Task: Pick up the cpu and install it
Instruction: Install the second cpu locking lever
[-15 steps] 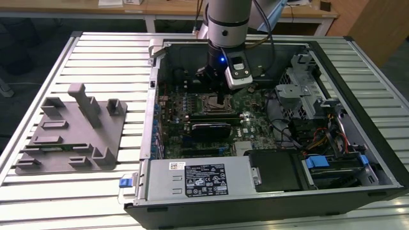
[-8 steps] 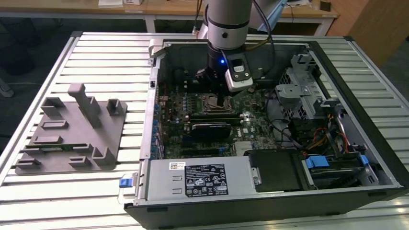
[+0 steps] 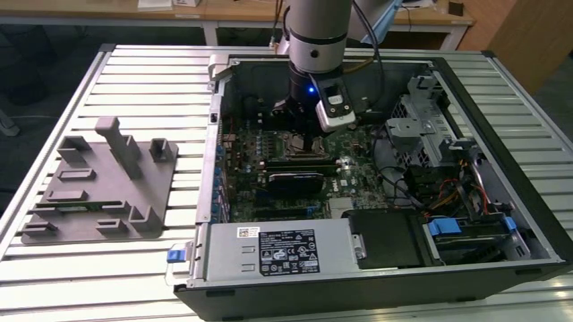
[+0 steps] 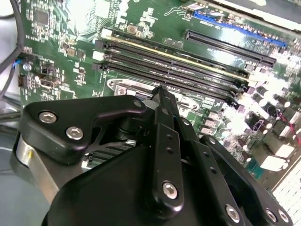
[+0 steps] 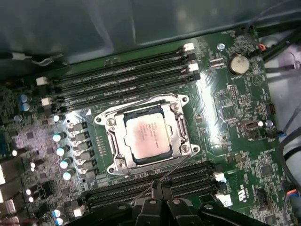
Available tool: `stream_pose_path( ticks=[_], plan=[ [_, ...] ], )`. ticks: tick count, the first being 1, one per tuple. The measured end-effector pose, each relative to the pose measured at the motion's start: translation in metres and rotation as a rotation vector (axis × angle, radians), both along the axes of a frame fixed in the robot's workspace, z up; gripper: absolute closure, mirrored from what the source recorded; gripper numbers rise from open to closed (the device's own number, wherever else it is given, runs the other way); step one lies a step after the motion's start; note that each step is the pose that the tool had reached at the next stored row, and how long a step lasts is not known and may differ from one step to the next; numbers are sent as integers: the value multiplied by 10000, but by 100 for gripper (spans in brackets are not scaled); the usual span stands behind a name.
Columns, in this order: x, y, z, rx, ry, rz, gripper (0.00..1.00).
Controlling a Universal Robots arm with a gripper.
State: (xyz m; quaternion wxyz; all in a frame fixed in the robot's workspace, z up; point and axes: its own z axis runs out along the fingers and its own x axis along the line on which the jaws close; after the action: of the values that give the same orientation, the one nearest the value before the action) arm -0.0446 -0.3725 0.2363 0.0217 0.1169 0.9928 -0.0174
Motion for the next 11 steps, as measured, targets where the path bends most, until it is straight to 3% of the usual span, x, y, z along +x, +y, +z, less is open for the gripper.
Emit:
stream_pose_path(
  ticks=[4,11],
  plan=[
    [-4,-1,-12,-1,1,571,89],
    [-78,-27,-50,16,-1,947,89]
  ],
)
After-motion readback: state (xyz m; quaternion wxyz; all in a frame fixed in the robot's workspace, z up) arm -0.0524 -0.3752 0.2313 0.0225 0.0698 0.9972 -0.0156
